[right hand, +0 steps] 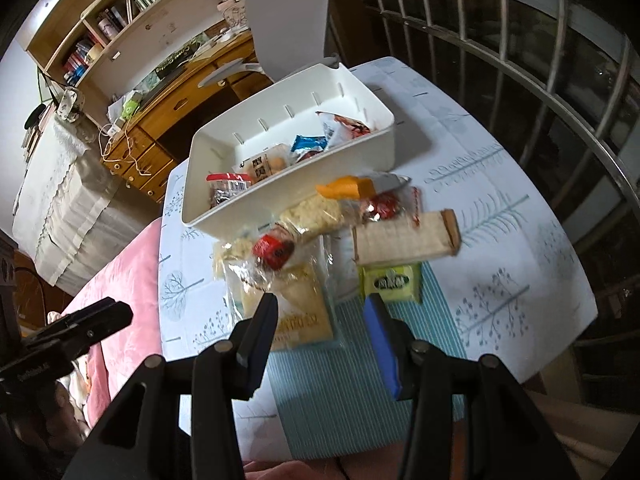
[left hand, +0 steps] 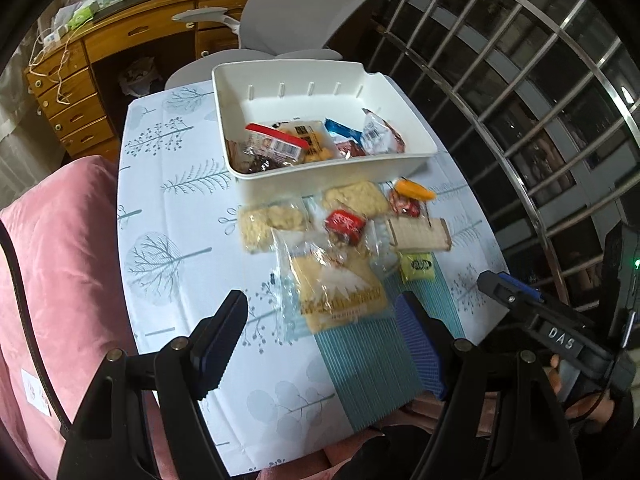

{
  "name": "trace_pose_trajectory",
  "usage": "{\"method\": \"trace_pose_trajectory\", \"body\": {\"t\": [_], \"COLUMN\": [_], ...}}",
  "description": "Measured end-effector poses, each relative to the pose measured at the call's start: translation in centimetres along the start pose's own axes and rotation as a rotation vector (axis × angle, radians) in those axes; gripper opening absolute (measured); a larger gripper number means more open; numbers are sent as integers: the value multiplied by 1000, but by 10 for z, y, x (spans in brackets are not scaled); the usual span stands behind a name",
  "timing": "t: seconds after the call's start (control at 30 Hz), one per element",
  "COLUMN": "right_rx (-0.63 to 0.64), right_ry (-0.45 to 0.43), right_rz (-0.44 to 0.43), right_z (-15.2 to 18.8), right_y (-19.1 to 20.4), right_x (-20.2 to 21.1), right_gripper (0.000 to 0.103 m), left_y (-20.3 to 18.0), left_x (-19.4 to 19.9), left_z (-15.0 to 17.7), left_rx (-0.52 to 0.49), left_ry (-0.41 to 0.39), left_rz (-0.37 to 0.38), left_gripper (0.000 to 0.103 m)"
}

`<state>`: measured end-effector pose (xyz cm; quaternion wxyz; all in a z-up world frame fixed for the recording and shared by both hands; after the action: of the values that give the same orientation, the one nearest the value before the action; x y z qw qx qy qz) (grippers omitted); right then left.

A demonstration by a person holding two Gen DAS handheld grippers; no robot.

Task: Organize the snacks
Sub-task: 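Withdraw both tools from the tray back over the remaining snacks, then grasp the red-labelled bread bag with the left tool while the right tool grasps the green pastry packet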

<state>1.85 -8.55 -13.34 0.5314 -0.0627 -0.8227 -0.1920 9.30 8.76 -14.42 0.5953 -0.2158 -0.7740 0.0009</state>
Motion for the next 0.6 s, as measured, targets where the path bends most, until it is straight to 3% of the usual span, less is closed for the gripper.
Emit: {"method": "trace_pose_trajectory", "body": {"t": [0.27, 0.43, 0.6], "right_rx": [28, 47, 103], "right_ry": [-88, -144, -184], "right_rz": [15, 43, 78], "right_z": [32, 39, 42], "right_y": [-11, -23, -27], "right_x": [4, 3, -5], "right_gripper": [54, 60, 66], "left_y": [-16, -21, -25], "left_x": [-7, -16, -37], "left_z": [8, 1, -6], "left_rx": [-58, -74, -105], "left_ry": [25, 32, 102], "left_rz": [-19, -52, -83], "left_gripper": [76, 83, 83]}}
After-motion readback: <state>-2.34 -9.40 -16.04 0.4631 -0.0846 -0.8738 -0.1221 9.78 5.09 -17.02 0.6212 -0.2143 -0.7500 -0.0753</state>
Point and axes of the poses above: each gripper's, at about its wrist camera, not at the fingertips, and x roughly against the way its jaws point, y to its left, z to its underside, the point moved 4 cm from there along -x, roughly the way its jaws point, and after that the axes turned 4 degrees about y, right-handed, at the moved point
